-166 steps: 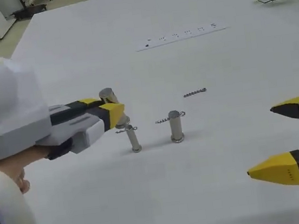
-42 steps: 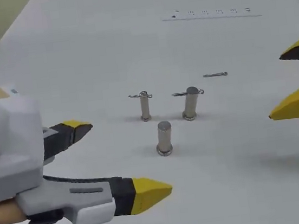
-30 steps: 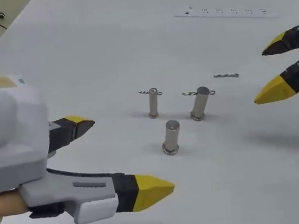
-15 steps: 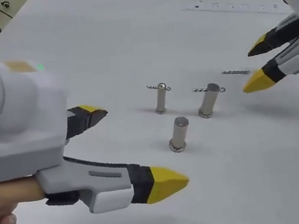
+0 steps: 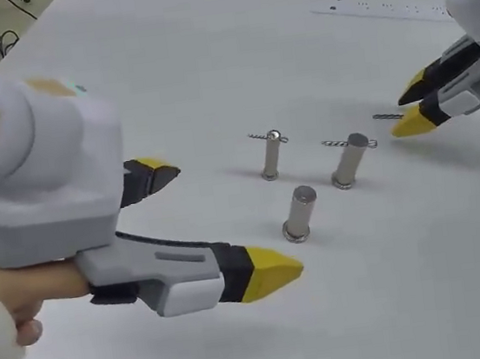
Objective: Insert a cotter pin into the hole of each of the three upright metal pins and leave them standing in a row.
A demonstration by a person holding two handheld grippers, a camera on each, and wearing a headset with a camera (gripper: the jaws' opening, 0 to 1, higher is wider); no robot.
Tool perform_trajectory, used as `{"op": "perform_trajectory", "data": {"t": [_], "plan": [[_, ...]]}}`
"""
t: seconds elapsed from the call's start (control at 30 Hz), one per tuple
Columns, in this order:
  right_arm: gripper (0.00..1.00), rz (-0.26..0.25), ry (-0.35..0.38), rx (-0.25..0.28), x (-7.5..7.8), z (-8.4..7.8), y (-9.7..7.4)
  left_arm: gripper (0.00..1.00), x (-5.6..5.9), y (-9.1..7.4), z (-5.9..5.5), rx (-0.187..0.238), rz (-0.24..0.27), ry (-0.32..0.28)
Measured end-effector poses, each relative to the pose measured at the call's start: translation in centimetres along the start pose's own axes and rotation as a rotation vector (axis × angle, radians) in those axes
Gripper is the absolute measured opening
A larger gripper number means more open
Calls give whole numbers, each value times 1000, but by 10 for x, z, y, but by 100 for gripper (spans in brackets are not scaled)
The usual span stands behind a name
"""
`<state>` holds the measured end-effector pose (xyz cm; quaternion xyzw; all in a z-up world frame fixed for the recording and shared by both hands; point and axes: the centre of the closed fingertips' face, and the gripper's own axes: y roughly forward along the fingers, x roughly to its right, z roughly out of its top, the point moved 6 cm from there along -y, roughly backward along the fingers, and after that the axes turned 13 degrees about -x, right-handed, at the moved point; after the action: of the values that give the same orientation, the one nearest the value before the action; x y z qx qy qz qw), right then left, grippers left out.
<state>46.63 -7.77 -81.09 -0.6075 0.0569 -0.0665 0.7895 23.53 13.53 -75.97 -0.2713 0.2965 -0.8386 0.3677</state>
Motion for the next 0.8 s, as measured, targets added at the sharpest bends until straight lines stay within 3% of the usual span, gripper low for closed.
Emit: {"op": "perform_trajectory", "data": {"t": [0.13, 0.47, 0.5, 0.8], "plan": [[24, 5, 27, 2, 1, 0, 2, 92, 1, -2, 2, 14, -4, -11], [17, -19, 39, -37, 0, 1, 4, 91, 2, -1, -2, 14, -4, -21], [17, -32, -5, -54, -1, 2, 3, 90, 1, 0, -4, 11, -7, -25], [9, -33, -85, -118, -9, 7, 4, 88, -8, -2, -10, 6, 1, -13]]}}
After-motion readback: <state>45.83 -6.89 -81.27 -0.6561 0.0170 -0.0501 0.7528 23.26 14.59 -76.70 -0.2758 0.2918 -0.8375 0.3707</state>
